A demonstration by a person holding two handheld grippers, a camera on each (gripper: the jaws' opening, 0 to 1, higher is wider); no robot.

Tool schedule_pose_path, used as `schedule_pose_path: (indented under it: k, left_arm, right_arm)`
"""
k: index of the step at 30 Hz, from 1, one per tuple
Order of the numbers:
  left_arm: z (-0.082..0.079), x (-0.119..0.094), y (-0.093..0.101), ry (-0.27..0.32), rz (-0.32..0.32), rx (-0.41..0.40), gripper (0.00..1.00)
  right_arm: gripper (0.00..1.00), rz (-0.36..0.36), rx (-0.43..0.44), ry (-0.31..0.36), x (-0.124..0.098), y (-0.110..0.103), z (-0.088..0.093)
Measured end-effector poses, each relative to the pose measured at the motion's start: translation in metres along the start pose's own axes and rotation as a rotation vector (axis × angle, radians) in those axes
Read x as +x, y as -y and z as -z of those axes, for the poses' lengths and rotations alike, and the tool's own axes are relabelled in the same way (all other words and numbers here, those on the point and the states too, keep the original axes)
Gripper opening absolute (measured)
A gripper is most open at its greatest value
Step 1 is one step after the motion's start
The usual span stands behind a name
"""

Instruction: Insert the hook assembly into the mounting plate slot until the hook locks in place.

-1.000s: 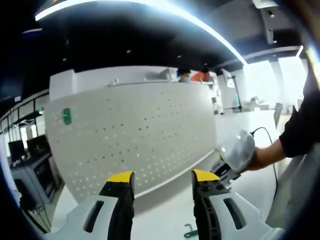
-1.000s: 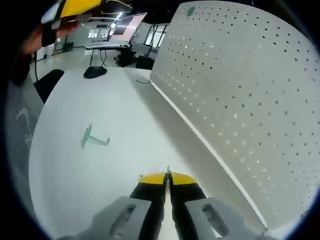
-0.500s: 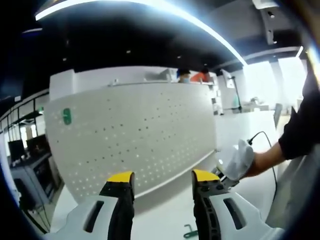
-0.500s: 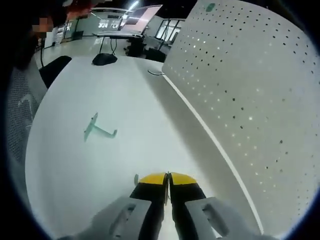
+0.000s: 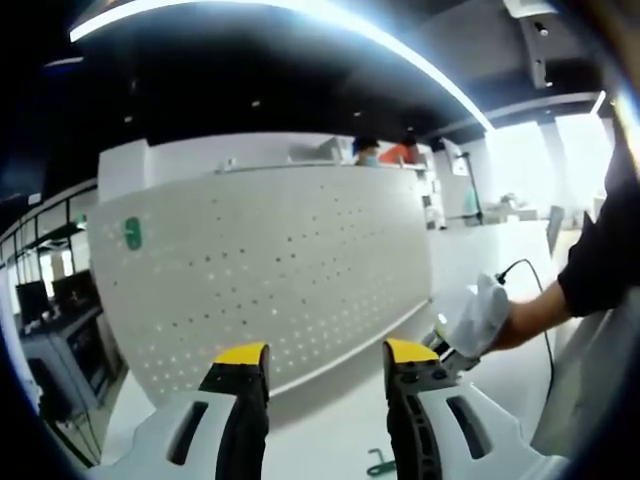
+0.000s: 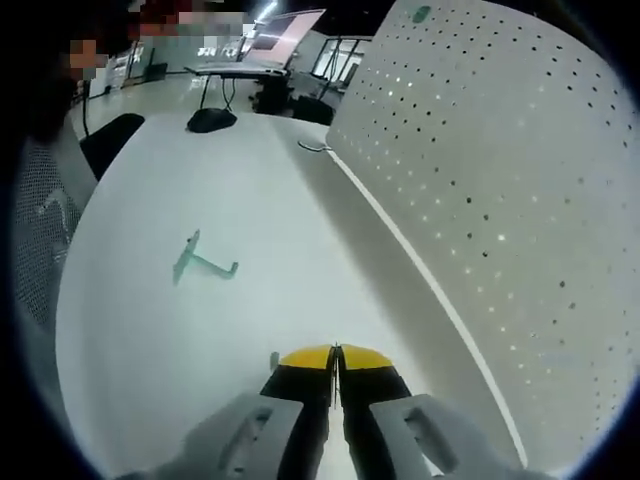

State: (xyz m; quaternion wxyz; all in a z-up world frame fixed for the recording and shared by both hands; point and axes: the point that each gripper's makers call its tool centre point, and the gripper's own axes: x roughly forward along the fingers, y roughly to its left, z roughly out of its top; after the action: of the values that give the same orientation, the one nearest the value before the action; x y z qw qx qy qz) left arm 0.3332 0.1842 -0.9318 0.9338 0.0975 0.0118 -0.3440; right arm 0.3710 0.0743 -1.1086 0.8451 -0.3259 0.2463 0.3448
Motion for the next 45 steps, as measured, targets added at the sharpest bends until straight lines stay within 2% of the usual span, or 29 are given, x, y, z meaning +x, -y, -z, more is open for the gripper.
schedule_pose_path:
  k: [9, 13, 20, 26, 28, 33, 38, 45]
  left_arm:
    - [0.000, 0.000, 0.002, -0.004, 0.003, 0.007, 0.46]
    - [0.000, 0.000, 0.002, -0.002, 0.004, 0.007, 0.46]
    - [0.000, 0.000, 0.003, -0.003, 0.005, 0.010, 0.46]
    - [0.000, 0.001, 0.004, -0.001, 0.010, 0.006, 0.46]
    - [0.000, 0.001, 0.004, -0.001, 0.014, 0.005, 0.46]
    - [-0.001, 0.001, 0.007, 0.000, 0.027, 0.005, 0.41]
    - [0.000, 0.002, 0.012, -0.004, 0.043, 0.009, 0.38]
    - [0.001, 0.001, 0.016, -0.008, 0.065, 0.009, 0.29]
  right_arm:
    - [0.00, 0.031, 0.100, 0.084, -0.015, 0.014, -0.021]
    - [0.00, 0.045, 0.164, 0.146, -0.023, 0.020, -0.036]
    - [0.00, 0.067, 0.206, 0.220, -0.039, 0.026, -0.057]
    - [0.00, 0.074, 0.296, 0.339, -0.054, 0.030, -0.084]
    - [0.00, 0.066, 0.374, 0.423, -0.066, 0.031, -0.102]
    - [0.00, 0.072, 0.432, 0.517, -0.084, 0.031, -0.122]
    - [0.00, 0.044, 0.494, 0.579, -0.095, 0.026, -0.133]
    - [0.00, -0.002, 0.482, 0.632, -0.100, 0.011, -0.149]
